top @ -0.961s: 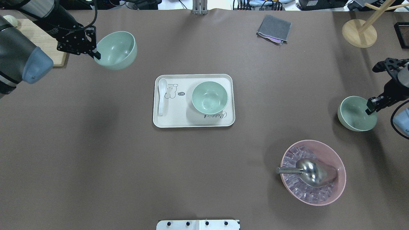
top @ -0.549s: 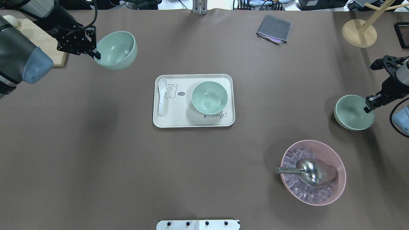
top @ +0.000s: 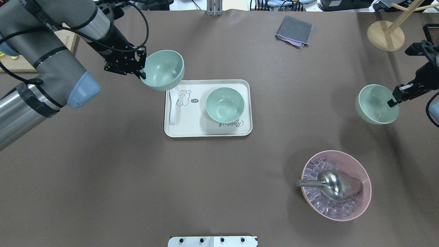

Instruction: Stack green bowls together

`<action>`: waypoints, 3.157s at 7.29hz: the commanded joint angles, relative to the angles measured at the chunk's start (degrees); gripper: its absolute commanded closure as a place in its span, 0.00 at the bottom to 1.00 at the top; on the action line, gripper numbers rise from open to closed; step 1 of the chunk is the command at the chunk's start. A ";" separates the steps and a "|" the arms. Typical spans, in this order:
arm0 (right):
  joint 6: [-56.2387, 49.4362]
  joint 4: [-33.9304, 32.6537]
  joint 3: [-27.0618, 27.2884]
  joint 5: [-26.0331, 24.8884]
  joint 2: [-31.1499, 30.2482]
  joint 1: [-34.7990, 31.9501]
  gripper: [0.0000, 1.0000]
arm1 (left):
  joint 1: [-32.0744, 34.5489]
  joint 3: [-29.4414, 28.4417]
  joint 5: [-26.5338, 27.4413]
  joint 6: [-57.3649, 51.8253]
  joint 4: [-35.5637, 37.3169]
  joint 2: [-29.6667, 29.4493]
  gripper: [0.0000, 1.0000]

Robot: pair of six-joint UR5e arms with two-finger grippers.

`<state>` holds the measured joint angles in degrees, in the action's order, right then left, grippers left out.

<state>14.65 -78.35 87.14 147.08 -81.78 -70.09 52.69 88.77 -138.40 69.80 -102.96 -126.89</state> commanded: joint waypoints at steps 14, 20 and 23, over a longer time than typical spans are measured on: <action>10.83 0.13 5.31 3.48 2.51 -1.46 1.00 | -14.02 -15.11 13.50 15.45 -21.76 -10.31 1.00; 15.99 0.31 7.16 3.74 6.09 0.39 1.00 | -10.27 -13.80 15.18 15.45 -21.68 -9.52 0.01; 32.93 0.75 7.69 1.03 16.18 10.46 1.00 | 1.23 -7.68 3.61 10.65 -21.67 -0.77 0.01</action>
<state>40.57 -77.81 95.01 149.56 -69.87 -63.74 48.75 78.01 -130.24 83.34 -124.67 -131.92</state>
